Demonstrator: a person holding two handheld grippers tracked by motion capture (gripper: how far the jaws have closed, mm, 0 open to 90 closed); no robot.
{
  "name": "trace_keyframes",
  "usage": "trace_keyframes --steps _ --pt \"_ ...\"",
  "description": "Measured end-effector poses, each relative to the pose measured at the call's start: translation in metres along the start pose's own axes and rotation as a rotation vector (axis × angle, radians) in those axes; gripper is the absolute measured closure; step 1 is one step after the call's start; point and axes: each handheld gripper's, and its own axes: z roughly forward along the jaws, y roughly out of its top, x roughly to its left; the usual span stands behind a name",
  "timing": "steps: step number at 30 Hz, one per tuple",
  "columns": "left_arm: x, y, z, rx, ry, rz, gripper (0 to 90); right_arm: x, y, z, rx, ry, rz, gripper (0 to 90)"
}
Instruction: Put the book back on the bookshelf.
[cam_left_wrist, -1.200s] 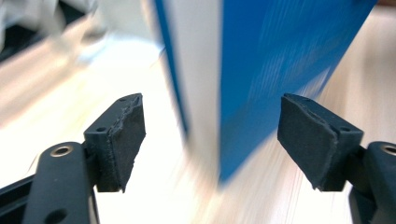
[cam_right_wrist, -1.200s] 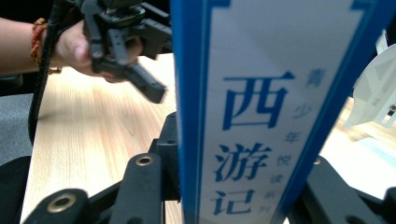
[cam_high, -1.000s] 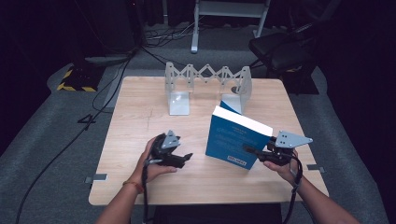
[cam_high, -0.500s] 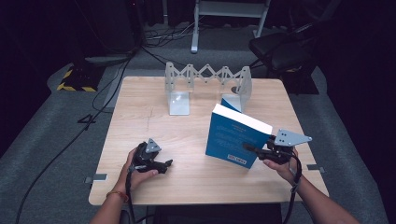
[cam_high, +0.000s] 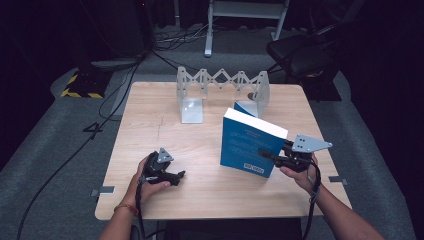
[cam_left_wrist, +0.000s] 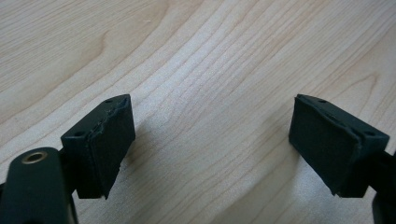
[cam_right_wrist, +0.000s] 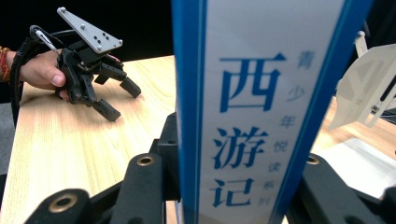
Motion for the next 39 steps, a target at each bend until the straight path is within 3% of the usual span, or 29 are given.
trace_keyframes --steps 8,18,22,26,31,39 --pt "0.000 0.001 0.001 -0.001 -0.005 -0.004 14.1 -0.010 0.018 0.014 0.023 -0.023 -0.020 62.5" --pt "0.001 0.001 0.001 -0.002 -0.006 -0.001 14.1 -0.024 0.039 0.022 0.019 -0.095 -0.055 62.5" --pt "0.001 0.001 0.001 -0.001 -0.012 0.004 14.1 -0.039 0.046 0.024 0.049 -0.150 -0.065 62.5" --pt "0.001 -0.001 0.000 0.002 -0.049 0.042 13.9 -0.050 0.053 0.026 0.081 -0.184 -0.077 62.5" --pt "0.001 -0.001 -0.001 0.005 -0.053 0.055 14.0 -0.061 0.058 0.030 0.102 -0.237 -0.084 62.5" --pt "0.001 -0.001 -0.001 0.006 -0.077 0.075 13.6 -0.080 0.072 0.034 0.104 -0.314 -0.064 62.5"
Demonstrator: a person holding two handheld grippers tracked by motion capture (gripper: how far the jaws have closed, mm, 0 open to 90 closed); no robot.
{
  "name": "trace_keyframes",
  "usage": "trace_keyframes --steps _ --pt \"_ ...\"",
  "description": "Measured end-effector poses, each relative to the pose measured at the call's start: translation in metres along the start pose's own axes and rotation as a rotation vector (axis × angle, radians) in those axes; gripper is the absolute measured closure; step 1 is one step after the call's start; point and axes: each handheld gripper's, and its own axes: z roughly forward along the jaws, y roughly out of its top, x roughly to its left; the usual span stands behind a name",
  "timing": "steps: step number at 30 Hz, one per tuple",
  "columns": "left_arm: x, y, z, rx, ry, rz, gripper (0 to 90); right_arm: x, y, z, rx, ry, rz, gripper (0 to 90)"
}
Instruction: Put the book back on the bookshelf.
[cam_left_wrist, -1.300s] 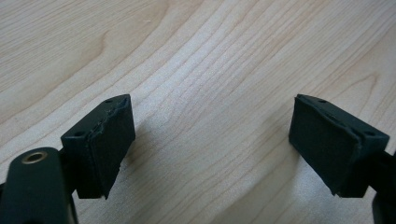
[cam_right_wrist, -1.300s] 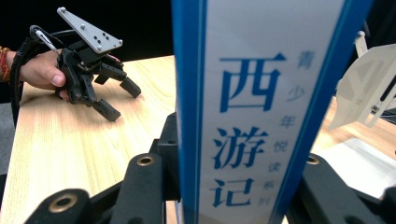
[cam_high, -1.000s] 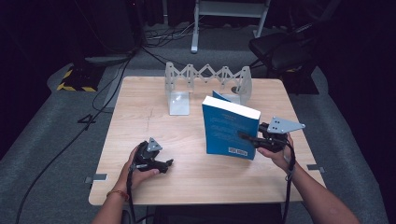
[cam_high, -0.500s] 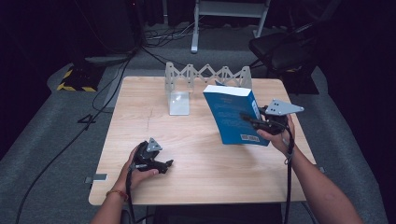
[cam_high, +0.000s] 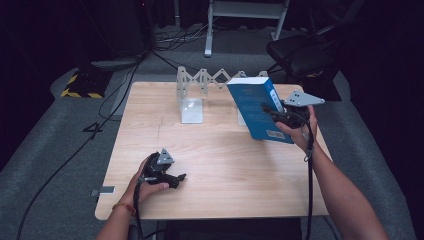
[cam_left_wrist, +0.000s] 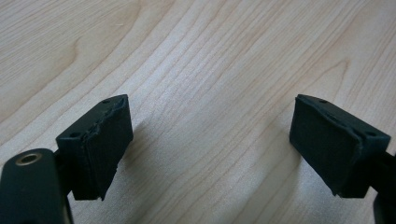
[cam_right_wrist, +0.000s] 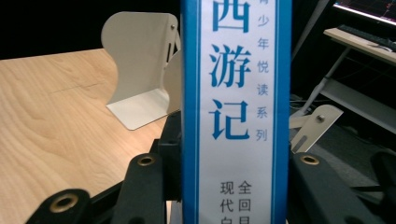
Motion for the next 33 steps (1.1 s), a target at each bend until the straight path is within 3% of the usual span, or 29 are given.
trace_keyframes --steps 8,16,24,33 --pt "-0.001 0.000 0.000 0.000 -0.008 0.006 13.5 -0.009 0.016 0.014 0.001 -0.068 0.017 62.4" --pt "-0.001 0.000 0.000 0.001 -0.020 0.021 13.5 -0.013 0.024 0.034 -0.012 -0.164 0.085 62.4" --pt "-0.002 0.000 0.000 0.000 -0.024 0.020 13.5 -0.014 0.022 0.059 -0.027 -0.244 0.127 62.3" --pt "-0.002 0.000 0.000 0.000 -0.029 0.029 13.6 -0.012 0.008 0.075 -0.049 -0.275 0.160 62.2"
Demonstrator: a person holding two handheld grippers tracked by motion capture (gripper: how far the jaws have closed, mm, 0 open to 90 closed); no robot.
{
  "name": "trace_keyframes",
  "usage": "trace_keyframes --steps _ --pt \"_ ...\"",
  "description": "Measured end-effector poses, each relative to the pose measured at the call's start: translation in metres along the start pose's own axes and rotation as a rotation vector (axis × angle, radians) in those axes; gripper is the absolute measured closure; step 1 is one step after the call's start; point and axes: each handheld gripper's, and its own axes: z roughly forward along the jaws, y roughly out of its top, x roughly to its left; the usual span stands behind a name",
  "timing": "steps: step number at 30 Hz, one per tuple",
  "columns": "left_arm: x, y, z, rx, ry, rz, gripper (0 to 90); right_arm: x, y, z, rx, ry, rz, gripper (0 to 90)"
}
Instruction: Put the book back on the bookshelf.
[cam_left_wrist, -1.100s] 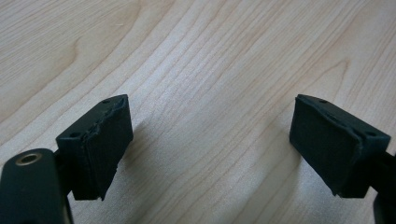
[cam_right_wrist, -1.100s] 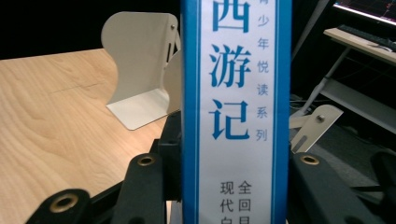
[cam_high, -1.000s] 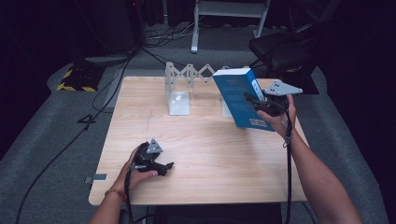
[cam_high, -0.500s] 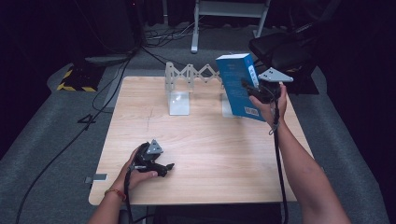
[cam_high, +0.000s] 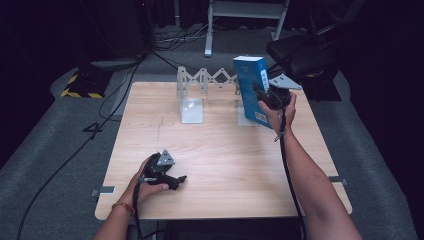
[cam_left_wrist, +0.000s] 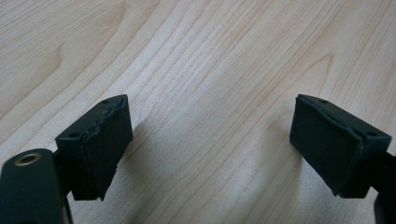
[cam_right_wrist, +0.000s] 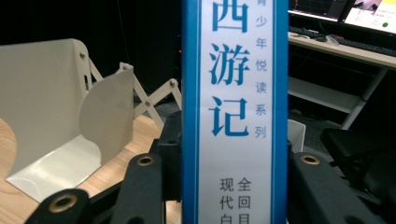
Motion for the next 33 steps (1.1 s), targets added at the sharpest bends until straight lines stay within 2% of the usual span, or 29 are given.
trace_keyframes --steps 1,4,6,11,13,17,21,24,31,33 --pt "0.000 0.000 0.000 0.000 -0.004 -0.001 13.6 0.000 -0.003 0.000 -0.005 -0.009 -0.002 62.2" --pt "0.000 0.000 0.000 0.000 -0.003 0.001 13.6 -0.001 -0.015 -0.002 -0.026 0.004 0.025 62.2" --pt "0.000 0.000 0.000 0.000 -0.005 0.000 13.6 -0.004 -0.021 -0.005 -0.050 0.017 0.063 62.1" --pt "-0.001 0.000 0.000 0.000 -0.002 0.001 13.6 -0.002 -0.031 -0.015 -0.081 0.024 0.041 62.0" --pt "-0.001 0.000 0.000 -0.001 -0.003 0.000 13.6 -0.002 -0.036 -0.020 -0.087 0.032 0.053 61.9" --pt "-0.002 0.000 0.001 -0.003 -0.003 -0.001 13.6 -0.003 -0.049 -0.035 -0.092 0.045 0.067 61.8" --pt "-0.001 0.001 0.001 -0.001 -0.004 0.002 13.6 -0.003 -0.060 -0.048 -0.087 0.068 0.044 61.7" --pt "-0.001 0.001 0.001 -0.002 -0.005 0.007 13.5 -0.007 -0.067 -0.056 -0.091 0.065 0.047 61.7" --pt "-0.002 0.002 0.003 -0.001 -0.004 0.002 12.9 -0.017 -0.083 -0.070 -0.079 0.057 0.095 61.4" --pt "-0.003 0.002 0.003 -0.001 -0.004 0.001 13.0 -0.017 -0.087 -0.073 -0.082 0.055 0.087 61.3"
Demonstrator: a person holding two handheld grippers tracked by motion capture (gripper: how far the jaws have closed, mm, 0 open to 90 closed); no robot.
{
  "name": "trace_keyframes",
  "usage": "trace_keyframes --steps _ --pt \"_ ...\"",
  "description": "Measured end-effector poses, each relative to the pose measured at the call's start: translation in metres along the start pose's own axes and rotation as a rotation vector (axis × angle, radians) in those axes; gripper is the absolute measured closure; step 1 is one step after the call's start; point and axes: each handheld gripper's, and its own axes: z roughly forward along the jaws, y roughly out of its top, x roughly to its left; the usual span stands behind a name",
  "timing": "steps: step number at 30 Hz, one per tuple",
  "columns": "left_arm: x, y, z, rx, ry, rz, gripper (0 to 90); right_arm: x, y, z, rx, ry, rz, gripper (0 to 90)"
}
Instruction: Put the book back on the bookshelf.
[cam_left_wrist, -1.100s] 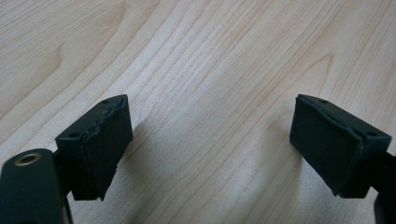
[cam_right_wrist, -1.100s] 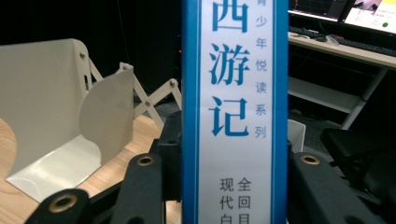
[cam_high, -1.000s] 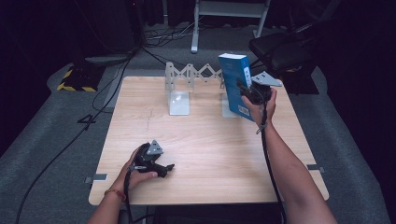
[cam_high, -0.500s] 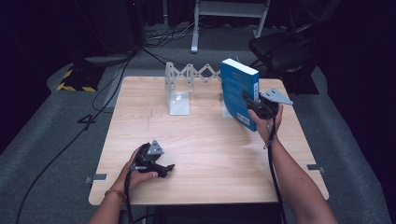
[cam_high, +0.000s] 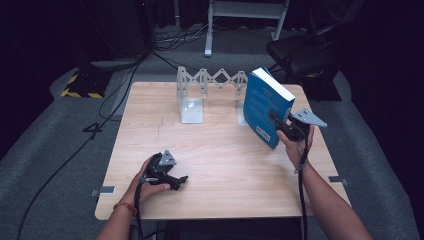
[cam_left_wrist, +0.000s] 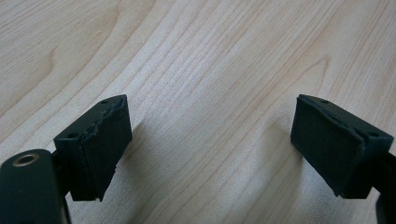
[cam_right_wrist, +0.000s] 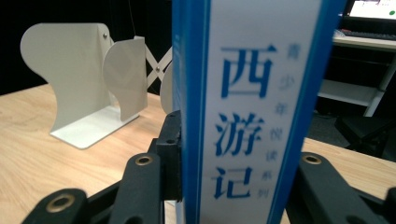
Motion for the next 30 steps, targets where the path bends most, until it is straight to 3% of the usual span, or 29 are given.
trace_keyframes --steps 7,12,15,17,20,23,30 --pt "0.000 0.000 0.000 0.001 -0.002 0.006 12.9 -0.006 -0.007 -0.009 0.013 -0.007 0.015 60.8" --pt "0.001 0.001 0.000 0.002 0.005 0.013 12.9 -0.006 -0.007 -0.009 0.024 0.005 -0.020 59.6" --pt "0.000 0.001 0.000 0.002 0.001 0.007 12.9 -0.007 -0.010 -0.009 0.049 -0.015 -0.001 57.2" --pt "0.000 0.001 0.000 0.002 0.001 0.006 12.9 -0.007 -0.015 -0.009 0.075 -0.004 -0.006 57.4" --pt "0.000 0.001 0.000 0.002 0.000 0.003 12.9 -0.007 -0.025 -0.014 0.108 0.018 -0.051 58.2" --pt "0.000 0.001 0.000 0.001 -0.001 0.003 12.9 -0.010 -0.030 -0.018 0.115 0.044 -0.033 59.5" --pt "0.000 0.001 0.000 0.002 0.000 0.004 12.9 -0.008 -0.030 -0.011 0.109 0.034 0.012 61.5"
